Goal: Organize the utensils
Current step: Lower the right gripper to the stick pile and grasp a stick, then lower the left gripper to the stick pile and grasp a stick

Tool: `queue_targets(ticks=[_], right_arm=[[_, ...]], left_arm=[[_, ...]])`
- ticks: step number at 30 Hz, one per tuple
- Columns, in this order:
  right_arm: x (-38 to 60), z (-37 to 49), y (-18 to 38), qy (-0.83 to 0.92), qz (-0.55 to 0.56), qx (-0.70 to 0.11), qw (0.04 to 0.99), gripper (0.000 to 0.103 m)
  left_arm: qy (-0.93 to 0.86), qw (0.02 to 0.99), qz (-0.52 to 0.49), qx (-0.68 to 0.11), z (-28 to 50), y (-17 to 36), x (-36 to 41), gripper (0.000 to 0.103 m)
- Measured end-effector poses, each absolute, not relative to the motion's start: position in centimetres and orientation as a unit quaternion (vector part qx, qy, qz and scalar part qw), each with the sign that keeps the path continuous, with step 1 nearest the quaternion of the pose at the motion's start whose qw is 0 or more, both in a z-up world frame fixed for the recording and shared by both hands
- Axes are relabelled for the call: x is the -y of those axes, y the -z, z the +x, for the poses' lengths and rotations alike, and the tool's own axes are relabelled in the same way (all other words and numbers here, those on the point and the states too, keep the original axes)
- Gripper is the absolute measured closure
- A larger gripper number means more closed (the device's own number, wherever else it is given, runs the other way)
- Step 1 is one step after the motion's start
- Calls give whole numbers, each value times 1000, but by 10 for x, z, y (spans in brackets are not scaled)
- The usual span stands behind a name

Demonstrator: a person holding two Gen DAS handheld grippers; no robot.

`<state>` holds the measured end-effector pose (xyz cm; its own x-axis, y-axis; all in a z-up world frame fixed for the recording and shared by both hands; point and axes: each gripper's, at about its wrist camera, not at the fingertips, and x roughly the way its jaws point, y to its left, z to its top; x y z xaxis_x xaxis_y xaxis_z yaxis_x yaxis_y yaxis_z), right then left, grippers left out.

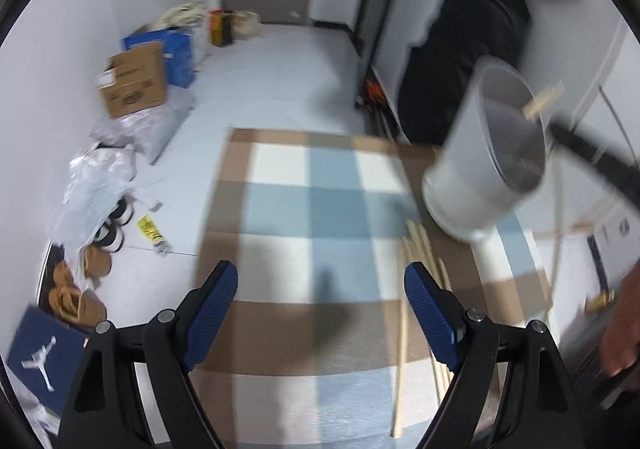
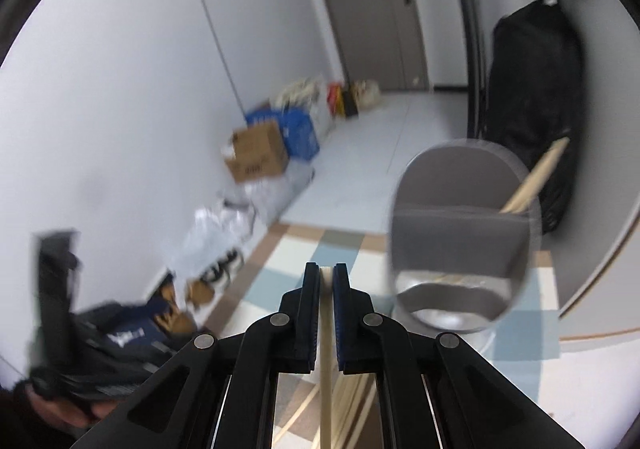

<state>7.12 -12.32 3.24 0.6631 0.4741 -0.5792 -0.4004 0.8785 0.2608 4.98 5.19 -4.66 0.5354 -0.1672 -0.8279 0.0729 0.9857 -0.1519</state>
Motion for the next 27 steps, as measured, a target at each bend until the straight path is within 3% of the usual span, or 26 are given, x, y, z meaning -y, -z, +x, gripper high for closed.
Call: queue_targets(ticks=[8, 14, 15, 17, 27], right_arm=[[176, 54, -44, -223, 103, -280, 928, 97], [200, 55, -43, -214, 145, -272, 927, 97], [203, 55, -44, -213, 145, -269, 928, 97], [209, 51, -48, -210, 145, -257, 932, 97], [237, 47, -57, -195, 183, -224, 937, 97]], left_arm=[[63, 826, 22, -560, 68, 84, -10, 21], [48, 815, 54, -575, 84, 90, 3, 21], [43, 812, 67, -578, 87, 92, 6, 22], [40, 807, 82, -584, 93, 96, 8, 34], [32, 788, 63, -611, 117, 112, 9, 36]])
